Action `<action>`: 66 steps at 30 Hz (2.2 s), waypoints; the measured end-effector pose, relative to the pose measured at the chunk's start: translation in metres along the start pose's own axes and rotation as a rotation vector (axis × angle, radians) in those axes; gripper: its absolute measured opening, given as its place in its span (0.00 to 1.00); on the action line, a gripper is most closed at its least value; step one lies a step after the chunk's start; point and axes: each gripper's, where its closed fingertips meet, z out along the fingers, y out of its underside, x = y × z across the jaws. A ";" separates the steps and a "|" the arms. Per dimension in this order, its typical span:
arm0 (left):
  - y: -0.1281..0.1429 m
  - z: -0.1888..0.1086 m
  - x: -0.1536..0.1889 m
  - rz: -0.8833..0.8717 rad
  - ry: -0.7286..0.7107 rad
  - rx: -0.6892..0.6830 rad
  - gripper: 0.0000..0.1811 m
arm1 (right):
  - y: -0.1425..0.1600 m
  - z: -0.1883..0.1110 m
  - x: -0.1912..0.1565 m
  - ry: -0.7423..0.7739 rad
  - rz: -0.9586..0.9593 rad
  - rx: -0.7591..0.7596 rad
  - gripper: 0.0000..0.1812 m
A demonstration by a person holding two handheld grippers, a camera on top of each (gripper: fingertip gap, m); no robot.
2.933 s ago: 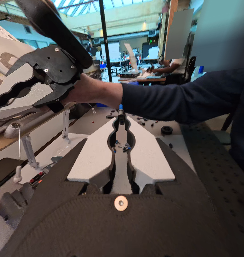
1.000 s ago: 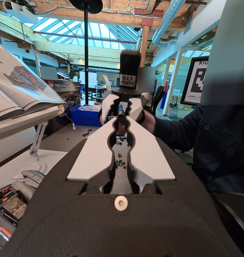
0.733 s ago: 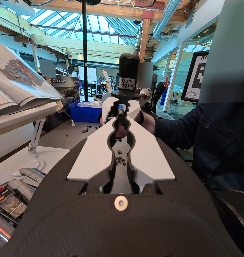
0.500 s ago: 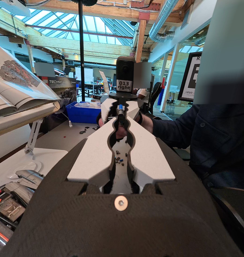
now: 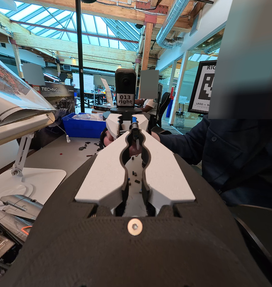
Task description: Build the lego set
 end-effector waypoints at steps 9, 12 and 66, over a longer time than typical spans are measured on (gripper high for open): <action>-0.002 0.000 0.004 -0.015 0.038 0.026 0.03 | -0.006 -0.004 -0.005 -0.057 0.024 0.063 0.13; -0.007 -0.002 0.008 -0.028 0.069 0.052 0.02 | -0.015 -0.010 -0.009 -0.117 0.062 0.132 0.15; -0.013 0.001 -0.002 0.263 -0.182 -0.051 0.31 | -0.013 -0.010 -0.020 -0.070 -0.115 0.060 0.01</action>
